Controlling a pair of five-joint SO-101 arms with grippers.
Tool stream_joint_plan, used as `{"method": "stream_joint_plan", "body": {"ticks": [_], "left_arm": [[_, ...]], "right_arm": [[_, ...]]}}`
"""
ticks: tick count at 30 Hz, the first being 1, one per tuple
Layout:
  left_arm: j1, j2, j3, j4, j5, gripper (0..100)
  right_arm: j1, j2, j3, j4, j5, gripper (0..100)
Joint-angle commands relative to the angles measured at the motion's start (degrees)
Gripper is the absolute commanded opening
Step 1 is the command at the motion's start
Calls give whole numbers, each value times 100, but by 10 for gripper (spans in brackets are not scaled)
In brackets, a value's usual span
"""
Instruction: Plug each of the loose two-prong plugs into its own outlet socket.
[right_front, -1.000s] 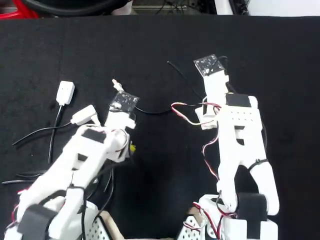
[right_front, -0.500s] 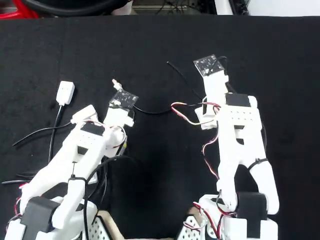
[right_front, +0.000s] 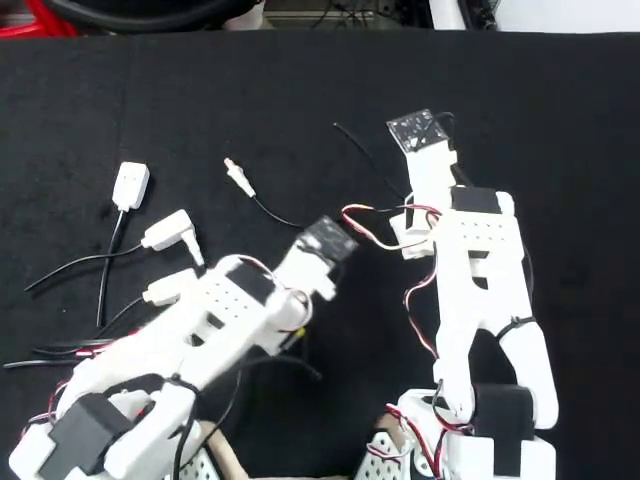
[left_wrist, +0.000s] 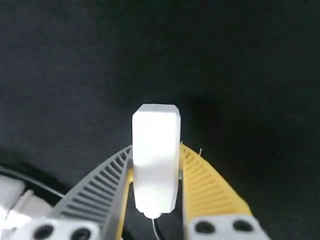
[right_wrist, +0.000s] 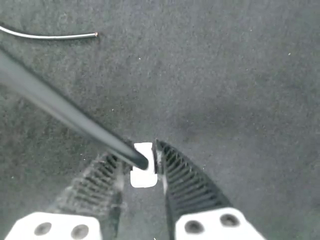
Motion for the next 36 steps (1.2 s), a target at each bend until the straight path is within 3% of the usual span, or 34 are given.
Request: {"method": "stream_joint_plan", "body": {"ticks": [1, 6, 15, 21, 26, 31, 36], "left_arm": [[-13, -18, -233, 44, 44, 156], [-673, -70, -462, 0, -26, 311], [-1420, -18, -602, 18, -1591, 317], [-2044, -79, -699, 35, -2031, 317], [-1982, -642, -1270, 1169, -2057, 317], [-2202, -1899, -1754, 2347, -2048, 317], [-3055, -3569, -1138, 2681, -2057, 317]], "right_arm": [[-44, -13, -145, -97, -9, 11], [-70, -13, -110, -105, 0, 11], [-158, -13, -92, -105, 0, 12], [-158, -13, -84, -105, 0, 12], [-229, -13, -84, -105, 0, 12], [-1029, -391, 321, -105, -9, 12], [-1908, -1692, 1367, -659, -9, 12]]}}
